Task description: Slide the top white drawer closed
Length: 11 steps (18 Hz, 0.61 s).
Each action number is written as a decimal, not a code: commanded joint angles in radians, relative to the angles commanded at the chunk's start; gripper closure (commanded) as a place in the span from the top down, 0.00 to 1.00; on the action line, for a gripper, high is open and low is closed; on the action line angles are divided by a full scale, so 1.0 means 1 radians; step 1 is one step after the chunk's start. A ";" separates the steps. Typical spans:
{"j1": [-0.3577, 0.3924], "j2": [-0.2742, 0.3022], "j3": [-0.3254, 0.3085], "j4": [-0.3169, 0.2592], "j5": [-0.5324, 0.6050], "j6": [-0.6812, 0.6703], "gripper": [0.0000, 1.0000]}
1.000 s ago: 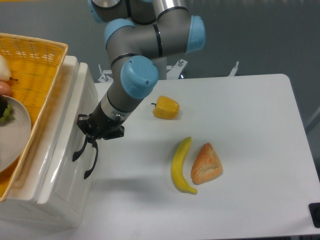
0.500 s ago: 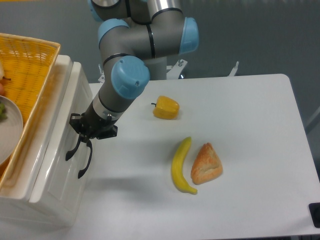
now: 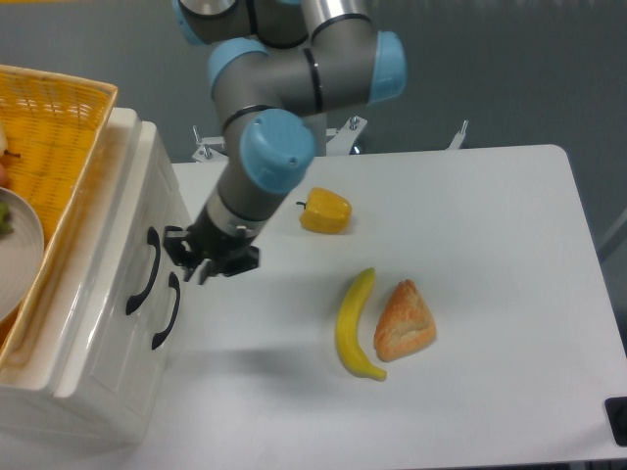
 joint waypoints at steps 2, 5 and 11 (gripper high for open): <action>0.046 0.003 0.011 0.000 0.024 0.024 0.45; 0.085 0.002 0.034 0.002 0.098 0.061 0.63; 0.120 -0.015 0.023 0.038 0.256 0.093 0.64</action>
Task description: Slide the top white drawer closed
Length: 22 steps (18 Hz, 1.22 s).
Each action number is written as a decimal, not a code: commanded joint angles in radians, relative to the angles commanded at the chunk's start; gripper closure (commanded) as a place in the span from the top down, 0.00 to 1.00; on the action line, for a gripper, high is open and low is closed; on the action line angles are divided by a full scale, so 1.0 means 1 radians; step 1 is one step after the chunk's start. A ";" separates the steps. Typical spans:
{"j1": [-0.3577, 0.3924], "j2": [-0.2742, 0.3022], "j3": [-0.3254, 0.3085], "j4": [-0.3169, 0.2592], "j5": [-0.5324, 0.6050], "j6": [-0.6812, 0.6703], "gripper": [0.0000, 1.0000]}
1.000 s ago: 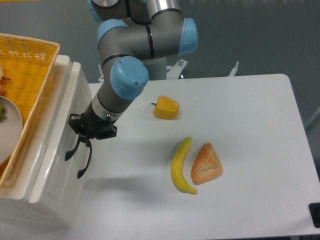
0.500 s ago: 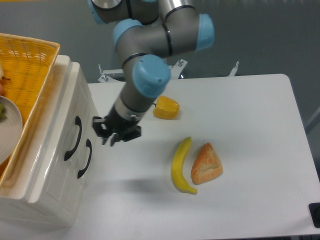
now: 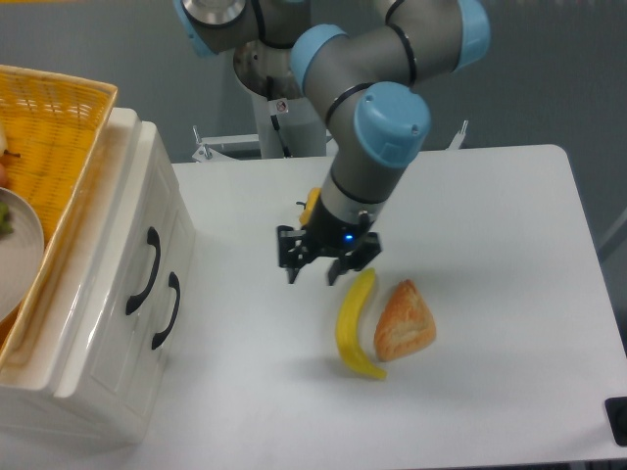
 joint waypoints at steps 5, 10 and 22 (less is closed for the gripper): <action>0.055 -0.040 -0.005 0.023 0.129 0.118 0.64; 0.121 -0.074 -0.005 0.067 0.177 0.250 0.78; 0.259 -0.087 -0.022 0.115 0.184 0.840 1.00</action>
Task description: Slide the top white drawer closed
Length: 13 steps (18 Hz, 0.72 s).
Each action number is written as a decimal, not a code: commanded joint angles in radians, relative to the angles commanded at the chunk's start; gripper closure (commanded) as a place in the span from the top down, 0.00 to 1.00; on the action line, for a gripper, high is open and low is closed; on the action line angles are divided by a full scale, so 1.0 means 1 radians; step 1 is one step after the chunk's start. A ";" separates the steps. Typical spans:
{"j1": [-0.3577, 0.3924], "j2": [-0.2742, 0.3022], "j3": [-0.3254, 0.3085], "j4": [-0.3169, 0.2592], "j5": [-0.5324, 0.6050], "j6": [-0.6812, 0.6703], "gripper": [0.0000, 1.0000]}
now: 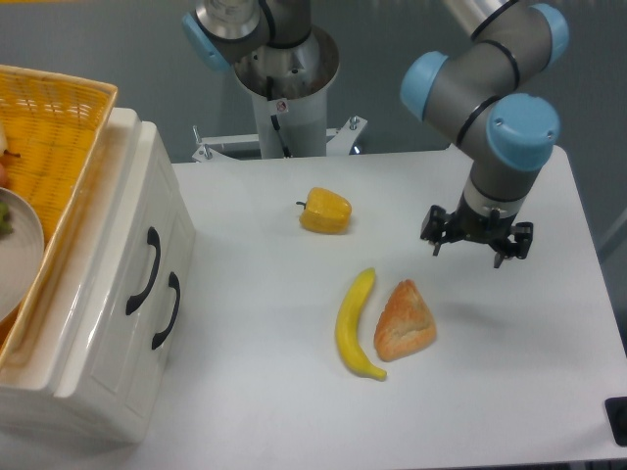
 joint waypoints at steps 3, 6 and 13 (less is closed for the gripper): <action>0.011 -0.038 0.011 0.040 0.000 0.072 1.00; 0.028 -0.063 0.017 0.092 0.003 0.079 1.00; 0.063 -0.066 0.041 0.091 -0.003 0.317 1.00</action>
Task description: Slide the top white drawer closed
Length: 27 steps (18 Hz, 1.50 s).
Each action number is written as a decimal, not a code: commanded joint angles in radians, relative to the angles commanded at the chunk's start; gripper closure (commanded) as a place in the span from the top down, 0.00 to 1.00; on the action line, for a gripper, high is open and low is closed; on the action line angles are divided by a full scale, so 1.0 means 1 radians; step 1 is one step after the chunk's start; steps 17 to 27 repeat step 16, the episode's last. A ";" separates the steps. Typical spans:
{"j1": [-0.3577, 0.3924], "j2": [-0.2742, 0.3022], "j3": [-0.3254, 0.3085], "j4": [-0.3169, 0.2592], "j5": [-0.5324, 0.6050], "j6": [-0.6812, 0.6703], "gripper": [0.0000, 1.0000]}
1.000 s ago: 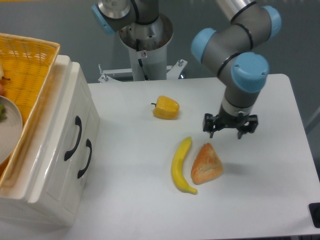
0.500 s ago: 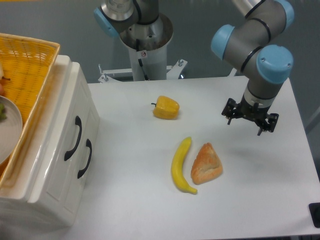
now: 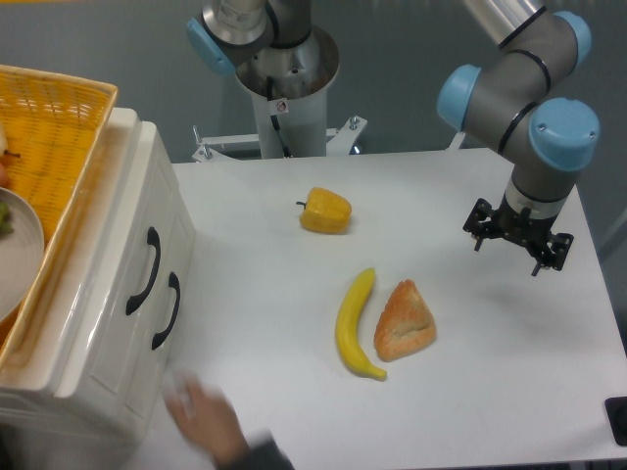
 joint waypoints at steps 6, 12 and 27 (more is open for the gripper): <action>0.015 0.000 -0.003 -0.005 0.008 0.067 1.00; 0.017 0.002 -0.011 -0.005 0.006 0.067 1.00; 0.022 0.003 -0.018 -0.005 0.003 0.065 1.00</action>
